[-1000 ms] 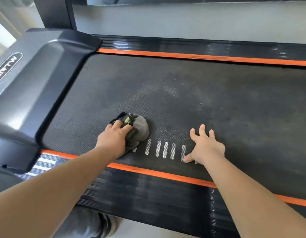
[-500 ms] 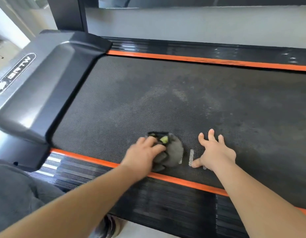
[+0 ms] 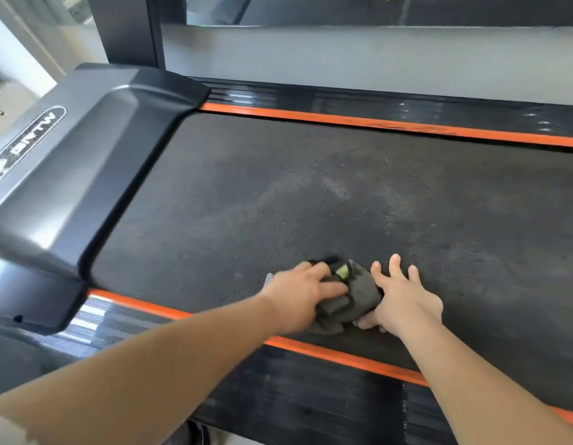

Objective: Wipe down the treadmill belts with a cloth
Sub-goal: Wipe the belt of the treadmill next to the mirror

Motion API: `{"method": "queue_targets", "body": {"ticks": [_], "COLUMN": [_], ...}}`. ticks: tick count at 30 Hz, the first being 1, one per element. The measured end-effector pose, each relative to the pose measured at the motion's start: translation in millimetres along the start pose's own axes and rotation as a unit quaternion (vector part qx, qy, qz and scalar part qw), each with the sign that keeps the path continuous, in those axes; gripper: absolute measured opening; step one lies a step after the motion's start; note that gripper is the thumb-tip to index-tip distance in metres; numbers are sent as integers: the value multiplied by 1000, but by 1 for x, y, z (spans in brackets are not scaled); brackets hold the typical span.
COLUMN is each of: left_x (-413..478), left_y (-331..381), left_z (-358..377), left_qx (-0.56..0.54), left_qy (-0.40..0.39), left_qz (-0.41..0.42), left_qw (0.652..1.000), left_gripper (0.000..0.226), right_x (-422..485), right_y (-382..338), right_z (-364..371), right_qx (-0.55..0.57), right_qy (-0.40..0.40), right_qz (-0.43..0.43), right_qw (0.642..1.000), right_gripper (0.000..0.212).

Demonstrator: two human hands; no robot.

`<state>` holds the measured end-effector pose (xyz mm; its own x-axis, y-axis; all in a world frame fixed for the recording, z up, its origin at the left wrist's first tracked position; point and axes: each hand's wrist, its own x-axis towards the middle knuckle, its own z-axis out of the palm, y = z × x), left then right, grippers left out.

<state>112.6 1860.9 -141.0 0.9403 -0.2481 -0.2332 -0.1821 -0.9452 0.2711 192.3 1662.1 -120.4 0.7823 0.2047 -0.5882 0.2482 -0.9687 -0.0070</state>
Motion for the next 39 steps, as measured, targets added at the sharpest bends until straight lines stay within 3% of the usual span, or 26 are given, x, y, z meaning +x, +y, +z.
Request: {"method": "queue_targets", "body": {"ticks": [2, 4, 5, 7, 9, 11, 14, 17, 19, 23, 26, 28, 32, 34, 37, 39], "left_x": [27, 55, 65, 71, 53, 45, 65, 68, 56, -1, 8, 25, 50, 48, 18, 7], "left_y": [-29, -32, -21, 14, 45, 30, -30, -60, -28, 51, 16, -7, 4, 36, 76, 63], "left_z": [-18, -22, -20, -2, 16, 7, -23, -34, -17, 19, 10, -2, -14, -8, -3, -6], "left_qx": [2, -84, -113, -141, -139, -135, -28, -58, -80, -144, -61, 20, -87, -97, -111, -80], "left_qy": [30, 93, 115, 121, 89, 75, 31, 112, 130, 90, 56, 61, 116, 85, -2, -10], "left_qz": [-91, -254, -289, -254, -137, -75, -125, -282, -302, -107, -15, -49, -313, -308, -208, -172], "left_qw": [995, 959, 944, 949, 977, 985, 991, 951, 941, 980, 996, 997, 939, 943, 972, 982], "left_gripper": [53, 44, 38, 34, 43, 53, 50, 41, 42, 56, 57, 55, 42, 39, 37, 38], "right_x": [1, 0, 0, -2, -2, -1, 1, 1, 0, -3, -2, -1, 0, -1, -1, -1], "right_y": [0, -2, -2, -3, -3, -4, -4, -5, -6, -8, -6, -5, -5, -5, -4, -4], "right_z": [-2, -3, -4, -5, -6, -7, -8, -6, -7, -8, -9, -7, -2, -2, -4, -5], "right_qx": [8, 5, 7, 16, 32, 37, 28, 13, 18, 26, 22, 15, 0, 9, 17, 18], "right_qy": [-12, -13, -10, -1, 1, -10, -18, -9, -7, -2, -1, -14, -2, 6, 13, 1], "right_qz": [-3, -3, -2, -5, 1, 5, 0, 5, 13, 18, 6, -1, 0, 5, 9, 5], "right_qw": [1000, 1000, 1000, 1000, 999, 999, 999, 1000, 1000, 999, 1000, 1000, 1000, 1000, 1000, 1000], "right_gripper": [127, 128, 127, 120, 109, 104, 119, 130, 130, 109, 120, 126, 128, 122, 103, 108]}}
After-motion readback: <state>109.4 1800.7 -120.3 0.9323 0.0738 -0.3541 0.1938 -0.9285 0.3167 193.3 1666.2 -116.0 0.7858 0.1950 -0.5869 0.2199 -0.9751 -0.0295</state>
